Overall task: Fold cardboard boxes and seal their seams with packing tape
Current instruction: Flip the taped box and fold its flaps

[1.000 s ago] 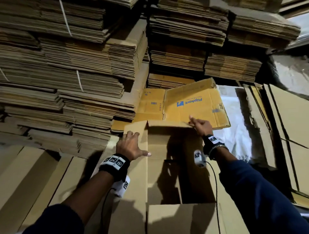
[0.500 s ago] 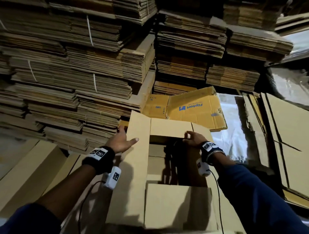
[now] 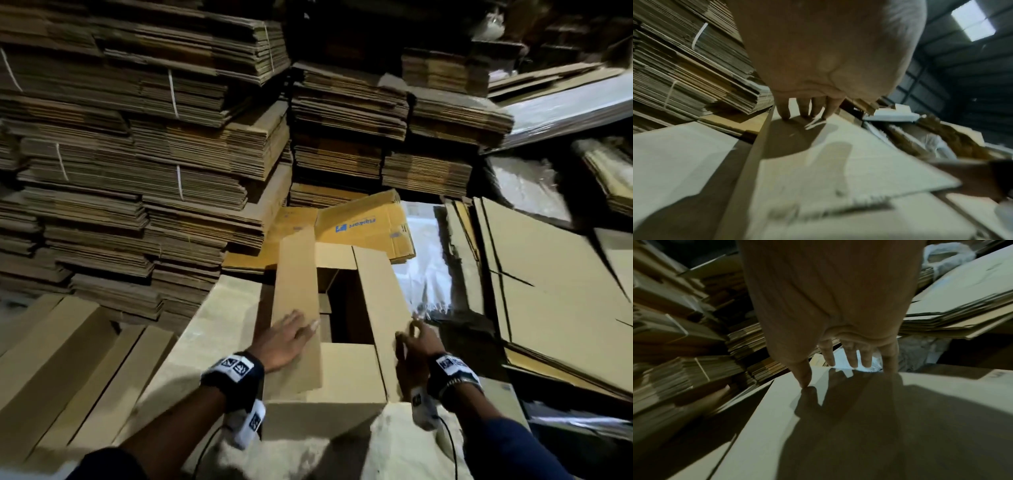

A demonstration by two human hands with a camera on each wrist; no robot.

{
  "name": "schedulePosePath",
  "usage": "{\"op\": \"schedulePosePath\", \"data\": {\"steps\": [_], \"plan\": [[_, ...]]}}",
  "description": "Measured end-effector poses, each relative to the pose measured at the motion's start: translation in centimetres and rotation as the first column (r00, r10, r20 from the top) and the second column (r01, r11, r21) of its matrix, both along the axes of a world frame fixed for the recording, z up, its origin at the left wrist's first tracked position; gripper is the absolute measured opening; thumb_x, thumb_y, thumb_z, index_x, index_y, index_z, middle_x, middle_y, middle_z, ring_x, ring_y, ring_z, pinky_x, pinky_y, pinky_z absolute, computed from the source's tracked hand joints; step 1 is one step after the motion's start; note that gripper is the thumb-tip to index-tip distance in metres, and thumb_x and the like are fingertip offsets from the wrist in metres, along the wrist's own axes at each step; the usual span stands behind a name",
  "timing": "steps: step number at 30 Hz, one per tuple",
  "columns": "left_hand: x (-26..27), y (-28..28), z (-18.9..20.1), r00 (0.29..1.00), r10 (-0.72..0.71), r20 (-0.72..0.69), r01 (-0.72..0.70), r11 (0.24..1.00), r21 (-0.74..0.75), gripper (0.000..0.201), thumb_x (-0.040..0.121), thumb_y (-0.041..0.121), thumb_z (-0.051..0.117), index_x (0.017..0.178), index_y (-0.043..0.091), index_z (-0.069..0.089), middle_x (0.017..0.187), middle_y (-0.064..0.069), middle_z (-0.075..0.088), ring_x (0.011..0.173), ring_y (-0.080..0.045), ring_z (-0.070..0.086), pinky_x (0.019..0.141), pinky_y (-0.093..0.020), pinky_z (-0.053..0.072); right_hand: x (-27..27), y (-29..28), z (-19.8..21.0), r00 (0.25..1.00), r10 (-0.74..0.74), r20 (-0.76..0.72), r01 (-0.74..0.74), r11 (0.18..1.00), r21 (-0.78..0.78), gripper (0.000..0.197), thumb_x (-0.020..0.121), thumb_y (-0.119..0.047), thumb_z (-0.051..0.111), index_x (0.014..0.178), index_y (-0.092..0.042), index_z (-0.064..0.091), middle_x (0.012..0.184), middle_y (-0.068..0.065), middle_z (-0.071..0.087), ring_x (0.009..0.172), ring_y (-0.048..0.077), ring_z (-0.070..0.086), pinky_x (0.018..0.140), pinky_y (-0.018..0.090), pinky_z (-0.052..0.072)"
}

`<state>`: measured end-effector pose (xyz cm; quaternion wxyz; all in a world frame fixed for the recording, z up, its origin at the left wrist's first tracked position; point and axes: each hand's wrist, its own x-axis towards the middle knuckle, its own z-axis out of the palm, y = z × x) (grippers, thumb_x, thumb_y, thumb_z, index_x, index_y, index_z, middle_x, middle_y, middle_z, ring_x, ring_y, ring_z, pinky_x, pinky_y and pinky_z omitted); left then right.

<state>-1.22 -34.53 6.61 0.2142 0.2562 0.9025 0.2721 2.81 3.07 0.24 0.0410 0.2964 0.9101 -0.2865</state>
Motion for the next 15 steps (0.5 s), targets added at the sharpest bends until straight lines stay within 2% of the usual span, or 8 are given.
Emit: {"op": "schedulePosePath", "data": {"steps": [2, 4, 6, 8, 10, 12, 13, 15], "plan": [[1.1, -0.4, -2.9, 0.993, -0.09, -0.08, 0.077, 0.985, -0.153, 0.104, 0.089, 0.086, 0.003, 0.167, 0.019, 0.015, 0.175, 0.0, 0.0, 0.161, -0.015, 0.003, 0.129, -0.04, 0.008, 2.5, 0.4, 0.4, 0.998, -0.058, 0.007, 0.058, 0.996, -0.061, 0.06, 0.089, -0.041, 0.078, 0.136, -0.01, 0.057, 0.131, 0.016, 0.066, 0.122, 0.036, 0.062, 0.103, 0.037, 0.046], [1.6, -0.8, -5.3, 0.974, -0.139, -0.181, 0.092, 0.965, -0.244, 0.115, 0.077, 0.087, -0.007, 0.168, 0.019, 0.006, 0.175, -0.002, -0.008, 0.161, -0.017, -0.005, 0.128, -0.041, 0.002, 4.1, 0.6, 1.5, 0.998, -0.058, -0.01, 0.057, 0.995, -0.087, 0.06, 0.089, -0.045, 0.078, 0.137, -0.013, 0.059, 0.132, 0.011, 0.069, 0.124, 0.033, 0.062, 0.107, 0.037, 0.046], [2.2, -0.9, -6.1, 0.962, -0.135, -0.238, 0.07, 0.962, -0.264, 0.117, 0.073, 0.088, -0.011, 0.168, 0.022, 0.002, 0.174, 0.0, -0.011, 0.161, -0.016, -0.009, 0.129, -0.043, -0.001, 5.1, 0.3, 3.8, 0.991, -0.046, -0.128, 0.034, 0.995, -0.097, 0.048, 0.091, -0.04, 0.077, 0.129, -0.014, 0.066, 0.121, 0.009, 0.073, 0.115, 0.027, 0.067, 0.1, 0.035, 0.049], [2.6, -0.9, -6.8, 0.963, -0.088, -0.256, 0.028, 0.972, -0.233, 0.117, 0.072, 0.092, -0.012, 0.168, 0.026, 0.002, 0.174, 0.003, -0.012, 0.16, -0.015, -0.013, 0.13, -0.048, 0.0, 5.9, -1.0, 6.7, 0.955, -0.049, -0.292, 0.008, 0.99, -0.138, 0.039, 0.096, -0.032, 0.073, 0.129, -0.013, 0.066, 0.11, 0.006, 0.073, 0.102, 0.022, 0.067, 0.089, 0.031, 0.05], [2.9, -1.0, -7.4, 0.974, -0.003, -0.227, -0.037, 0.984, -0.173, 0.12, 0.068, 0.098, -0.012, 0.167, 0.032, 0.004, 0.174, 0.005, -0.014, 0.159, -0.014, -0.016, 0.129, -0.051, 0.006, 6.4, -2.9, 9.2, 0.909, -0.102, -0.405, -0.051, 0.936, -0.349, 0.031, 0.104, -0.023, 0.061, 0.133, -0.012, 0.062, 0.103, 0.01, 0.073, 0.089, 0.024, 0.07, 0.079, 0.036, 0.058], [3.7, -0.9, -7.7, 0.976, 0.086, -0.199, -0.113, 0.986, -0.125, 0.112, 0.073, 0.098, -0.003, 0.167, 0.037, 0.008, 0.174, 0.004, -0.014, 0.159, -0.015, -0.017, 0.129, -0.052, 0.01, 6.7, -5.1, 10.5, 0.908, -0.135, -0.397, -0.102, 0.848, -0.521, 0.026, 0.109, -0.018, 0.052, 0.133, -0.013, 0.06, 0.103, 0.021, 0.073, 0.085, 0.03, 0.072, 0.081, 0.046, 0.061], [4.1, -0.8, -7.7, 0.974, 0.13, -0.187, -0.152, 0.982, -0.108, 0.1, 0.083, 0.093, 0.009, 0.166, 0.038, 0.01, 0.174, 0.003, -0.015, 0.16, -0.016, -0.017, 0.128, -0.052, 0.012, 6.6, -6.0, 10.4, 0.921, -0.116, -0.371, -0.109, 0.839, -0.533, 0.025, 0.109, -0.016, 0.051, 0.132, -0.014, 0.06, 0.104, 0.023, 0.073, 0.086, 0.031, 0.071, 0.085, 0.05, 0.06], [4.9, -0.5, -7.5, 0.965, 0.203, -0.165, -0.218, 0.973, -0.081, 0.081, 0.097, 0.077, 0.033, 0.166, 0.039, 0.015, 0.174, -0.001, -0.017, 0.16, -0.02, -0.017, 0.127, -0.053, 0.016, 6.3, -7.4, 8.9, 0.951, -0.043, -0.307, -0.118, 0.865, -0.488, 0.028, 0.103, -0.017, 0.062, 0.131, -0.015, 0.062, 0.1, 0.018, 0.075, 0.087, 0.027, 0.071, 0.086, 0.051, 0.06]]}}
